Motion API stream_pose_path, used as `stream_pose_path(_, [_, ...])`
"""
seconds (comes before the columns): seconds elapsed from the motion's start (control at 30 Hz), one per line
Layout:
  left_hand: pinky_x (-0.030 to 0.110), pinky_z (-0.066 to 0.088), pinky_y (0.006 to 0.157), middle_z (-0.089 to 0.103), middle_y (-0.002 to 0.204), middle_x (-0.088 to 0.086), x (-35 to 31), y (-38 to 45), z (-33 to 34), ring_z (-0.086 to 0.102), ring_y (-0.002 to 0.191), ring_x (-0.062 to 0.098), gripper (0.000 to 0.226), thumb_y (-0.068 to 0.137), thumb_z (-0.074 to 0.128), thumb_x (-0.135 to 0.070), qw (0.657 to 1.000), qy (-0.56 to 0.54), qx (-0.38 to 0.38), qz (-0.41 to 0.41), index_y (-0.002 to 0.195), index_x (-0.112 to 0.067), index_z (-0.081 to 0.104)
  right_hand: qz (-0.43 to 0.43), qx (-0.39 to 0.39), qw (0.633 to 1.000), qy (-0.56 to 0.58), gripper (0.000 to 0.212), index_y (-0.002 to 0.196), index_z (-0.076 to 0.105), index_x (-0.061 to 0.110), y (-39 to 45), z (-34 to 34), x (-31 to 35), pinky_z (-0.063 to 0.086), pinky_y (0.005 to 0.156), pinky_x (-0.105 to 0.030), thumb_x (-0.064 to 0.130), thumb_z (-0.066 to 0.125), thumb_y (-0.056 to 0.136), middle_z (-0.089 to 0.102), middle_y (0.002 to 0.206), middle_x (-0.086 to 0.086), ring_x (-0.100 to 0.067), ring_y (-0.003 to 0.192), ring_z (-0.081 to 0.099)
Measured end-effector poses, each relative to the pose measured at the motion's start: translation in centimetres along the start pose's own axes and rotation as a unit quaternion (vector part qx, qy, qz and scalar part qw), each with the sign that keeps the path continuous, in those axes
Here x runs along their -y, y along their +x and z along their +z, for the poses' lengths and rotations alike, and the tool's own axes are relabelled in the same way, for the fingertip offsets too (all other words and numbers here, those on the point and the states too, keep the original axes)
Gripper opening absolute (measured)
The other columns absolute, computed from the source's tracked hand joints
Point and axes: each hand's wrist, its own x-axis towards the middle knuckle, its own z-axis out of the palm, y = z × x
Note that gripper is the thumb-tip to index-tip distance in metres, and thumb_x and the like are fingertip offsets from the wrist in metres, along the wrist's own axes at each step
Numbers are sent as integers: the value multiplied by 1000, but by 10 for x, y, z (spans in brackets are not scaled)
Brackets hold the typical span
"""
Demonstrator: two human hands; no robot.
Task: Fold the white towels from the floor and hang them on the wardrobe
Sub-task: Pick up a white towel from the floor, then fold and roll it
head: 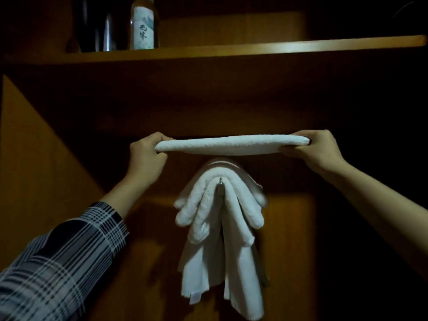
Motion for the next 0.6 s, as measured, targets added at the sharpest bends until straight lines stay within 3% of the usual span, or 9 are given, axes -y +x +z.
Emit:
stream_pose_path(0.1, [7,38,50,60,72,-11,17,17,18,53,60,2,39,71,48,20,1000,-8,0,6,86,-9,69,-8,-3,1000,-2,14,86,70,16,23,14,-13,55,78,-46,7,77,77,71,84,-10,-27,83,68])
stream_pose_path(0.17, [9,36,48,58,67,-8,31,26,29,51,58,2,35,72,49,19,1000,6,3,1,82,-9,67,10,-9,1000,-21,11,76,68,11,36,25,-24,52,68,-43,9,78,76,68,75,-12,-30,73,65])
stream_pose_path(0.23, [10,33,48,55,65,-1,45,34,40,48,58,1,24,75,53,17,999,31,7,-18,80,-3,65,37,-20,999,-35,22,63,61,9,45,36,-34,42,54,-34,12,78,77,59,60,-8,-25,56,56])
stream_pose_path(0.37, [17,31,47,52,58,6,67,41,54,45,52,12,13,76,57,13,998,55,24,-37,69,3,59,40,-1,999,-18,9,84,70,4,50,52,-46,50,61,-30,9,76,79,69,78,-8,-18,71,65])
stream_pose_path(0.43, [17,34,50,55,60,5,75,38,55,47,53,9,9,74,59,14,998,52,35,-20,72,6,63,48,-1,999,-20,7,83,70,5,46,56,-53,48,60,-32,9,75,80,69,76,-10,-22,69,65])
stream_pose_path(0.53, [4,40,61,63,64,-16,80,21,54,59,65,-5,34,70,59,18,998,5,63,7,80,-12,72,47,-2,999,-5,7,76,69,10,29,60,-63,47,61,-31,6,73,80,67,71,-6,-22,68,64])
stream_pose_path(0.6, [0,39,66,65,72,-32,80,6,53,59,75,-16,53,69,58,19,997,-23,77,14,79,-32,67,45,14,998,29,10,86,72,13,13,64,-69,52,73,-32,4,71,81,71,83,-1,-17,82,67])
